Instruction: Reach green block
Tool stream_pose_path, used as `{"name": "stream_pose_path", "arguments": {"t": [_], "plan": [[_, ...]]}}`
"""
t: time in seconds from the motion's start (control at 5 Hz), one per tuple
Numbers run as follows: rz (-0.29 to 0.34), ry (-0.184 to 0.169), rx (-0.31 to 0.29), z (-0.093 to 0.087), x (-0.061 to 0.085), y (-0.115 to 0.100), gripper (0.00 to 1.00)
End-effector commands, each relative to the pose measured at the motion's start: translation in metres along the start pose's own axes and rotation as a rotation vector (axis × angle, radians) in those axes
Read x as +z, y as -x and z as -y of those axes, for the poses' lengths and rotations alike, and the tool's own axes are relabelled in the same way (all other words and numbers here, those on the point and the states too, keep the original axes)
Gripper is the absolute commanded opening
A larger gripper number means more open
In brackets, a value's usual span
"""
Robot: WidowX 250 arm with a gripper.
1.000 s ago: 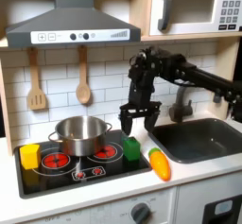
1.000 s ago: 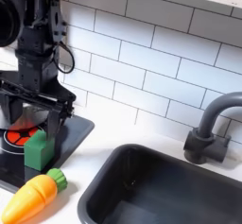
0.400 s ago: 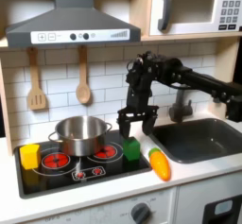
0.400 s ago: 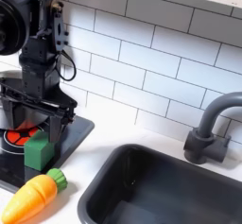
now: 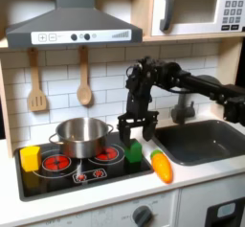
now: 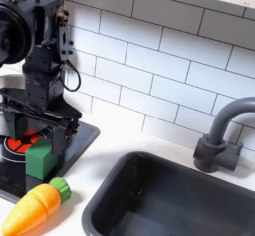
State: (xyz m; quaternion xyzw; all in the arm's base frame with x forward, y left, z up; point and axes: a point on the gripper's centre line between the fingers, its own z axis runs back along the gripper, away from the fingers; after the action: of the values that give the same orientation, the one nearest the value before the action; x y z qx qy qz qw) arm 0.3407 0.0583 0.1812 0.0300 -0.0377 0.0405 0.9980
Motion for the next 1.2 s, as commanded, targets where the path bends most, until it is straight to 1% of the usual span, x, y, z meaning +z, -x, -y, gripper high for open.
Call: {"name": "stream_pose_path", "arguments": {"t": [0.0,0.2,0.6,1.0], "plan": [[-0.016,0.0,-0.006,0.002,-0.01,-0.003,1.0],[-0.027,0.004,-0.01,0.002,-0.015,-0.005,1.0],[-0.054,0.0,-0.019,-0.001,-0.027,-0.005,1.0],[-0.074,0.006,-0.044,0.001,-0.036,-0.005,1.0]]}}
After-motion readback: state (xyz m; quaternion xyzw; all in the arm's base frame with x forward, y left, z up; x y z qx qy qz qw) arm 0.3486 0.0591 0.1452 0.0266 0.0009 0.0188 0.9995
